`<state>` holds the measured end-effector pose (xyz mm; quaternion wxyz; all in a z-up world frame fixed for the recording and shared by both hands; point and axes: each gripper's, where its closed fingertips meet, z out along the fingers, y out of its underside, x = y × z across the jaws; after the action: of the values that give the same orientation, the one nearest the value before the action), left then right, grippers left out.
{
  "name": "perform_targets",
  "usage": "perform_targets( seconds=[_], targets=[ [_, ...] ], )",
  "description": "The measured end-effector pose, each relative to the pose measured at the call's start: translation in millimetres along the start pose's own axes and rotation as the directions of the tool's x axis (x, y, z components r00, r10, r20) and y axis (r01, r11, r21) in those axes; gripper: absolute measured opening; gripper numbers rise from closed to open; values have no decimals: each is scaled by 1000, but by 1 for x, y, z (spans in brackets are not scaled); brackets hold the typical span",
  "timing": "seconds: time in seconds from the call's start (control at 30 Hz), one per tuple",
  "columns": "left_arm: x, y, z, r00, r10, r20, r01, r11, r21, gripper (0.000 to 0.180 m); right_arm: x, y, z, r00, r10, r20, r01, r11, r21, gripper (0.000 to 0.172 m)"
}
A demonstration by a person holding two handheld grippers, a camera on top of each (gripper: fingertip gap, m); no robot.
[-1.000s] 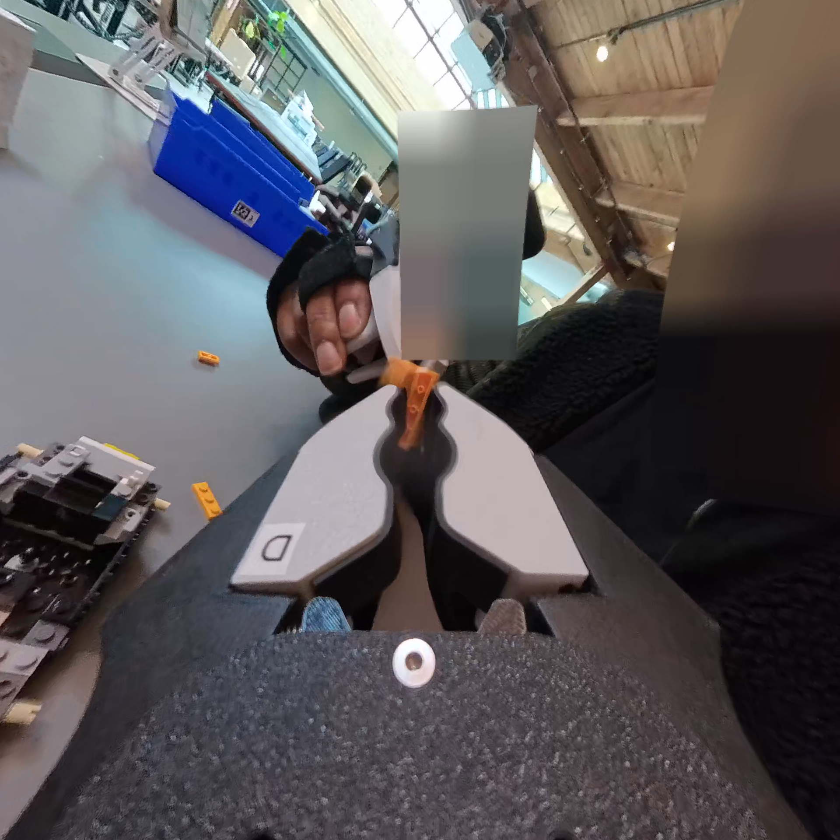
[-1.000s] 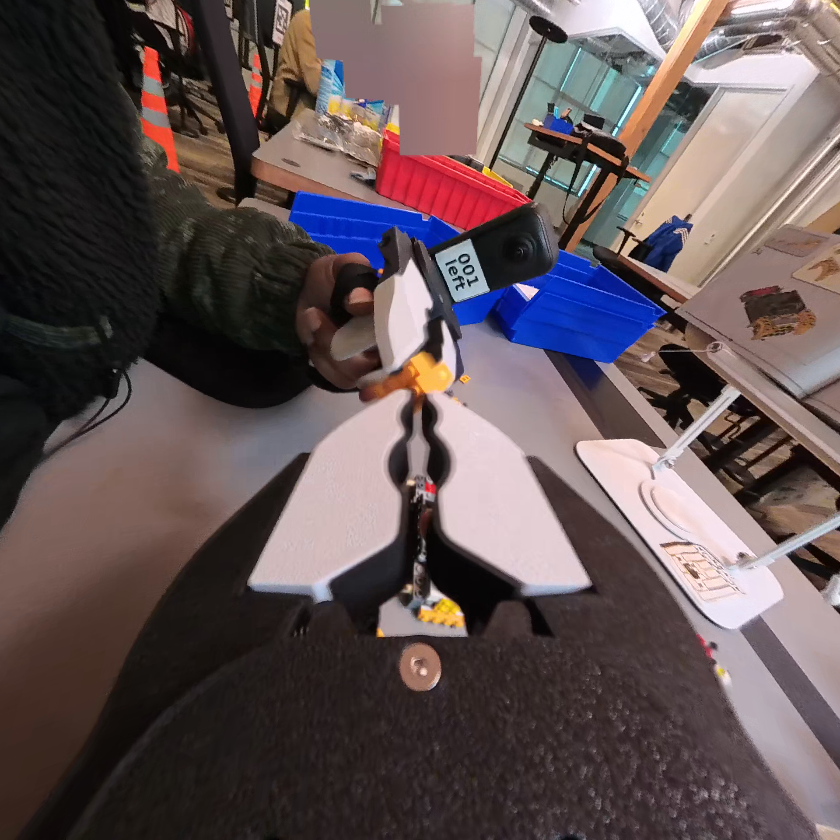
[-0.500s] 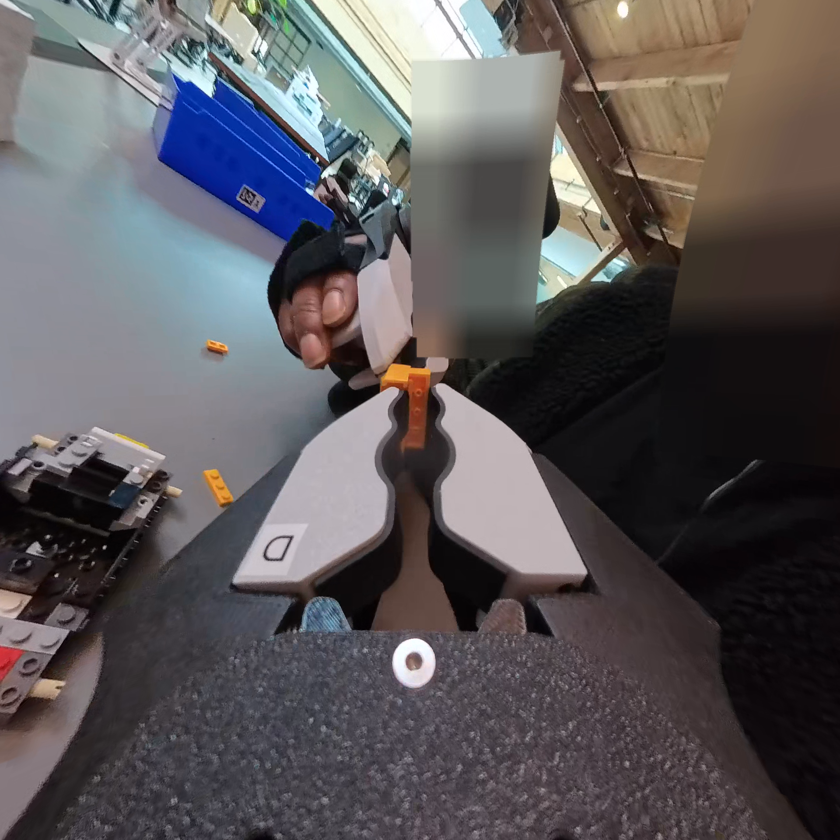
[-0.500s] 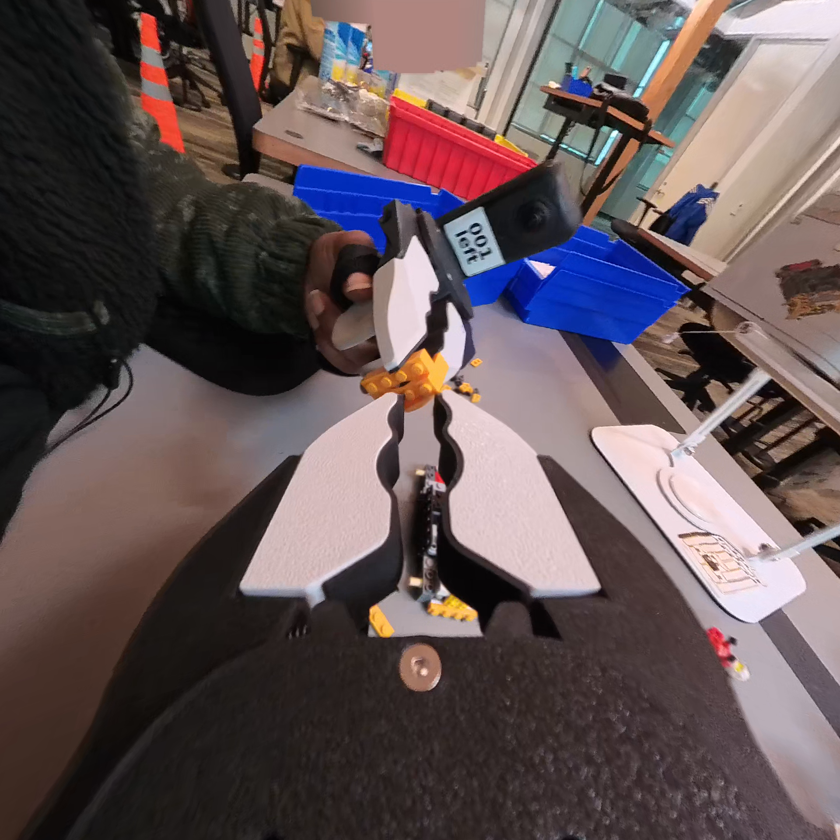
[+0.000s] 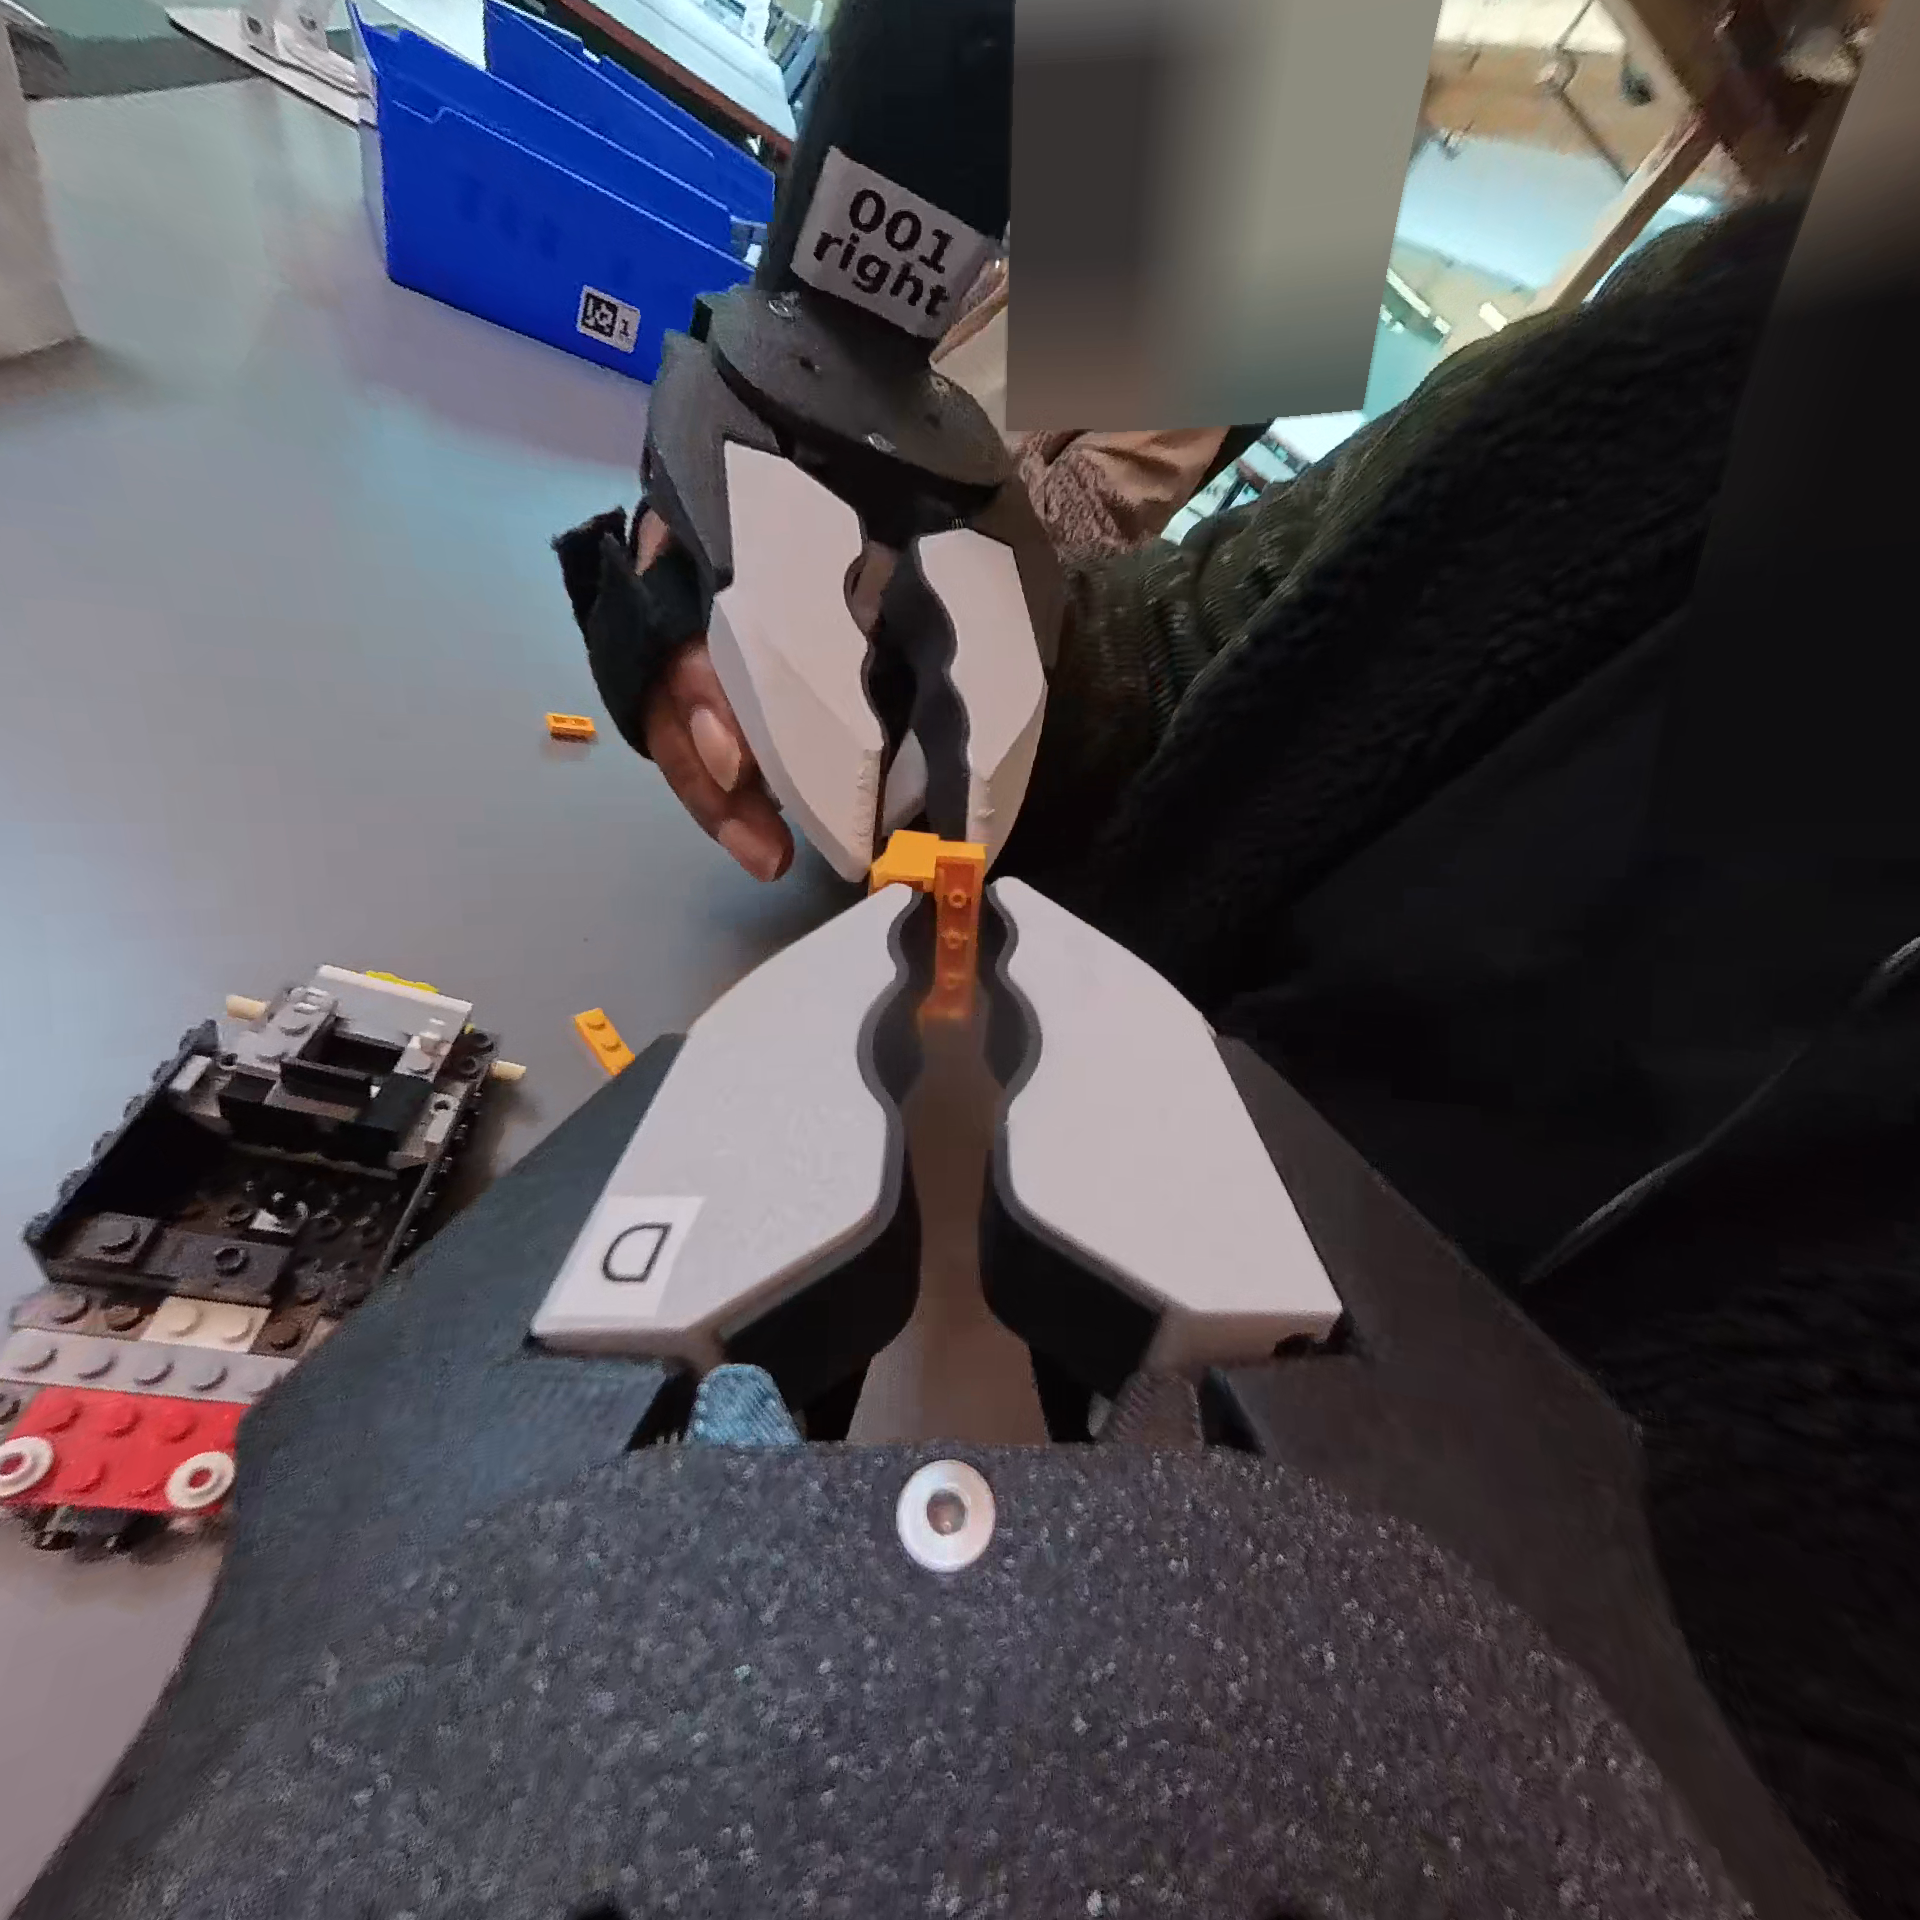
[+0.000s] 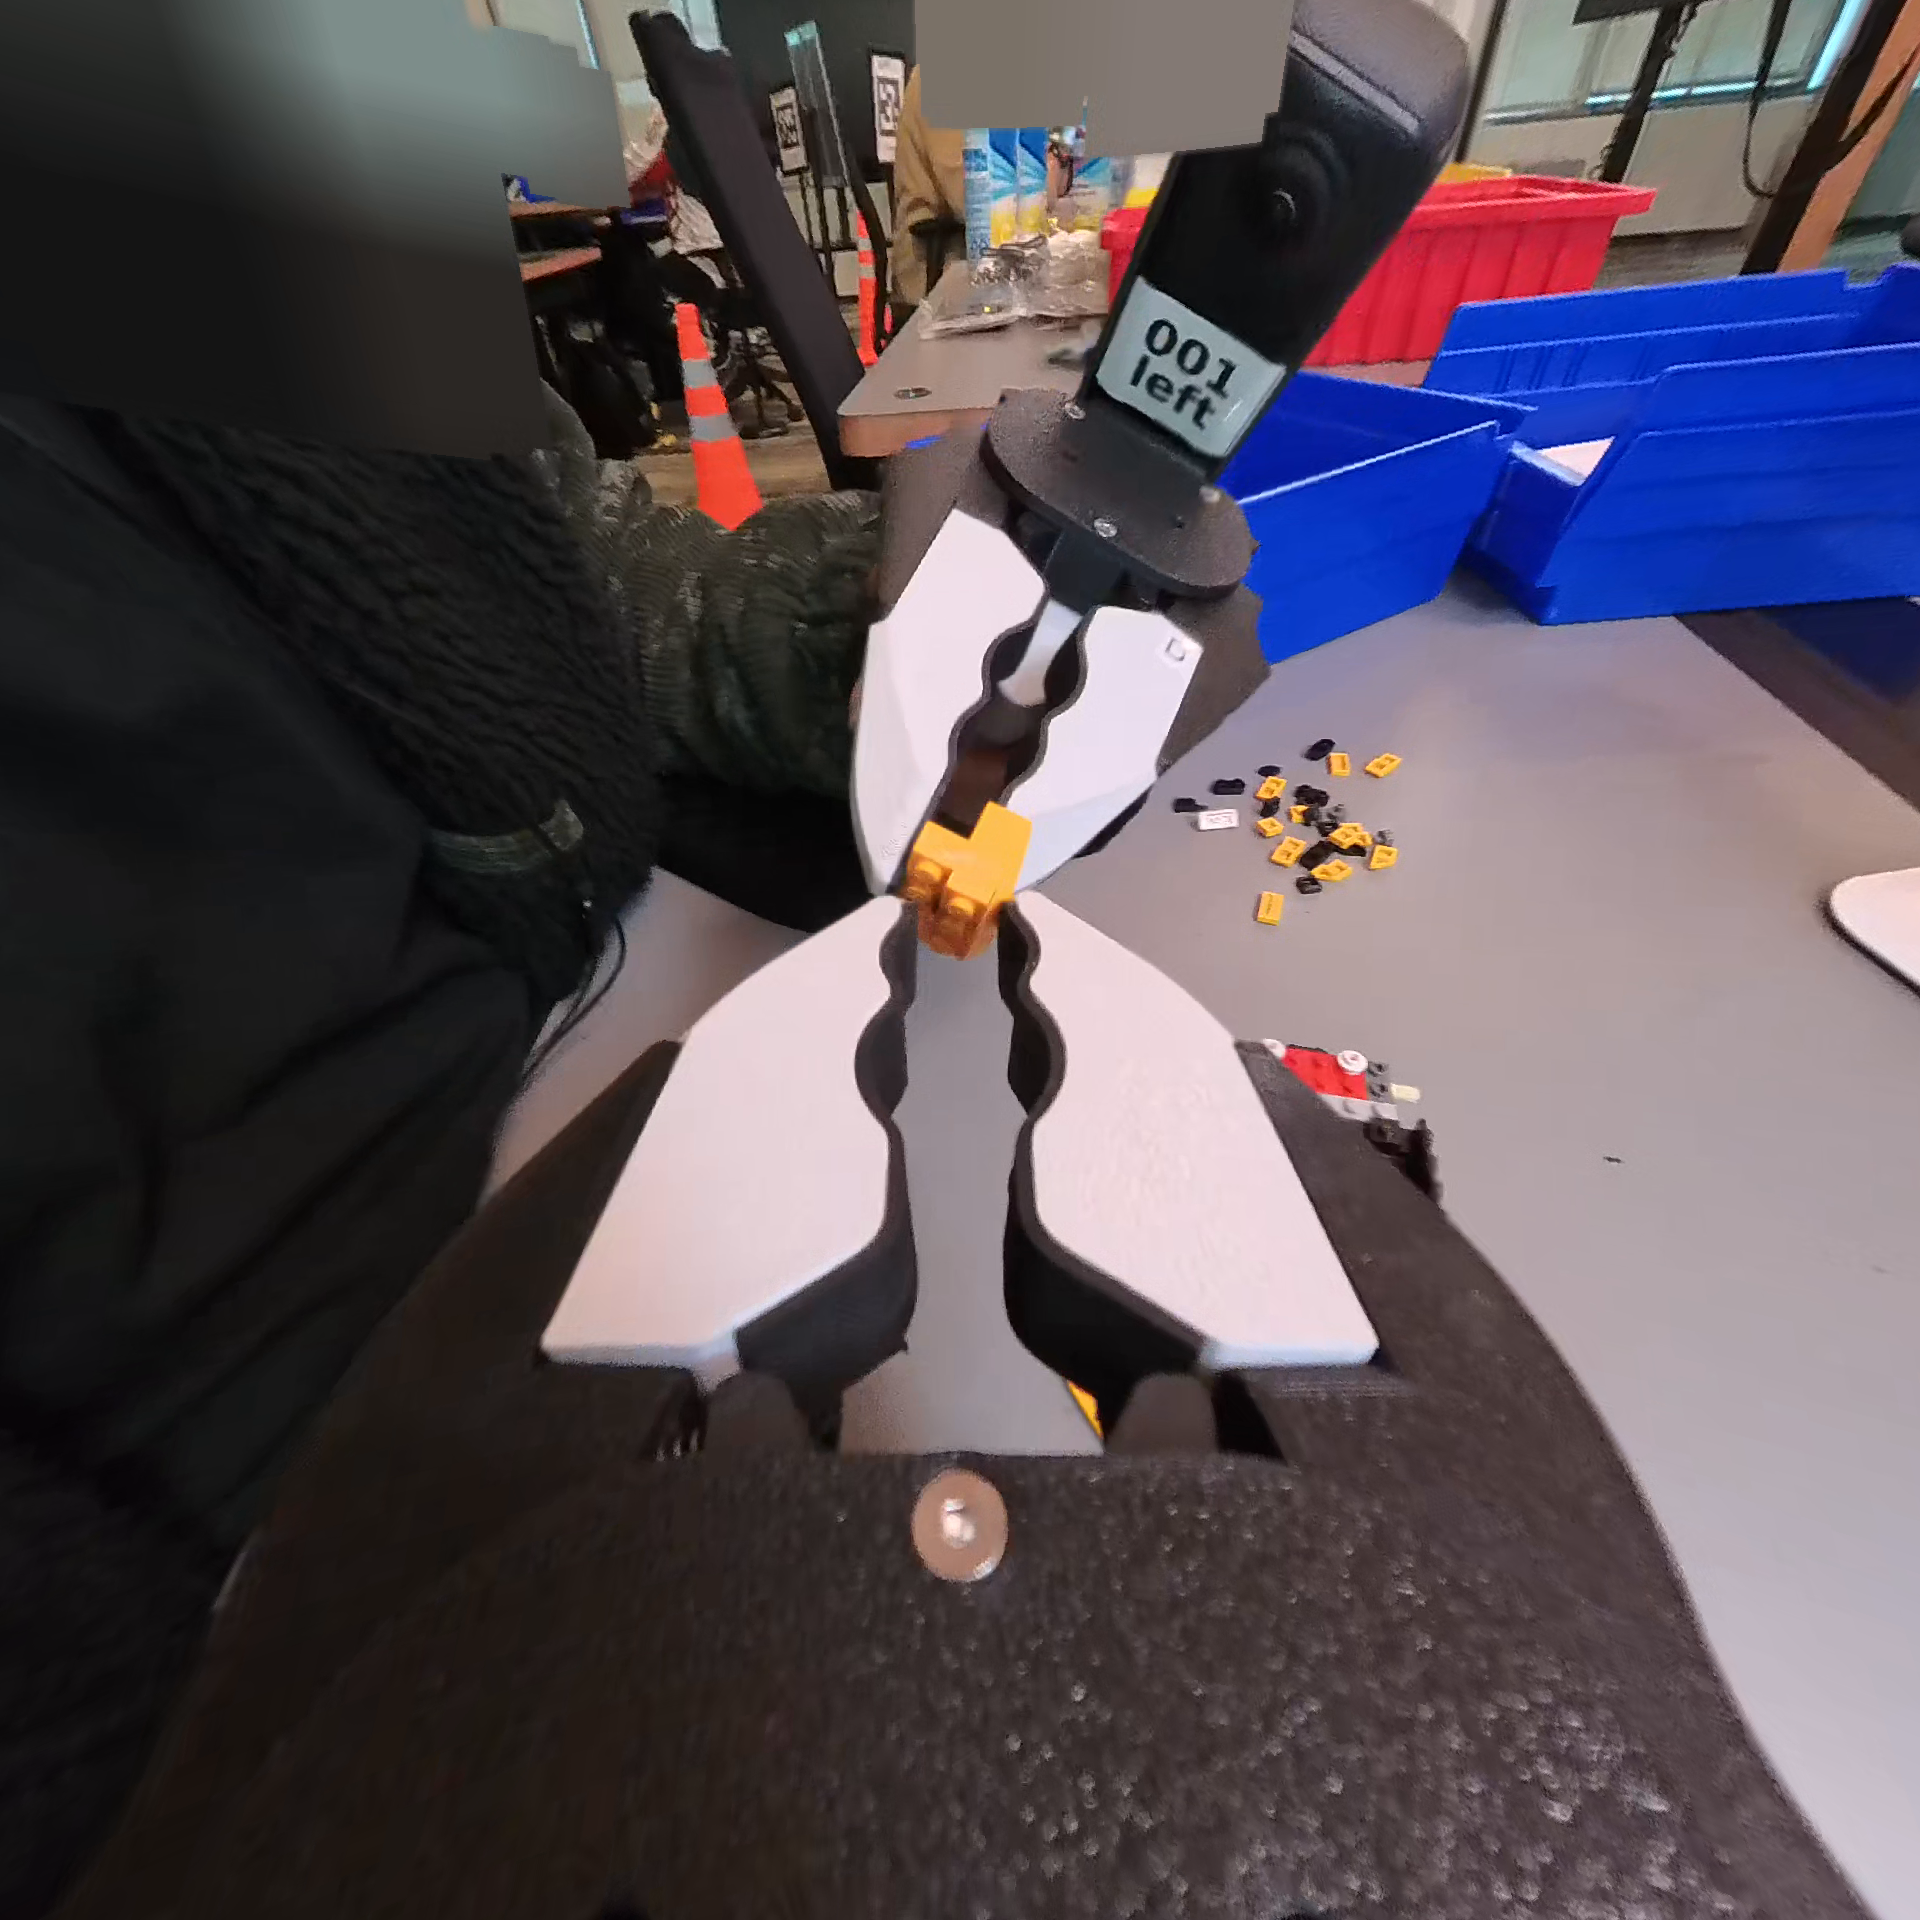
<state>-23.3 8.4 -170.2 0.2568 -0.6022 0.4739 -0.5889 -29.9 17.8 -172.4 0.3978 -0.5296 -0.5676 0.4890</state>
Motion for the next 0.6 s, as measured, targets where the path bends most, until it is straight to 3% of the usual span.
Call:
perform_targets(
  seconds=[0.23, 0.37, 0.6],
  targets=[
    [2, 9, 5, 992, 118, 53, -113, 989, -91, 8, -4, 5, 3, 999, -33, 10, 33, 999, -43, 12],
    [-7, 20, 4, 991, 84, 107, -64, 982, -177, 8, 0, 17, 6, 991, -128, -46, 120, 983, -139, 11],
    [-28, 9, -8, 983, -91, 162, 100, 994, -51, 10, 26, 12, 4, 874, -380, -302, 310, 916, -256, 8]
  ],
)
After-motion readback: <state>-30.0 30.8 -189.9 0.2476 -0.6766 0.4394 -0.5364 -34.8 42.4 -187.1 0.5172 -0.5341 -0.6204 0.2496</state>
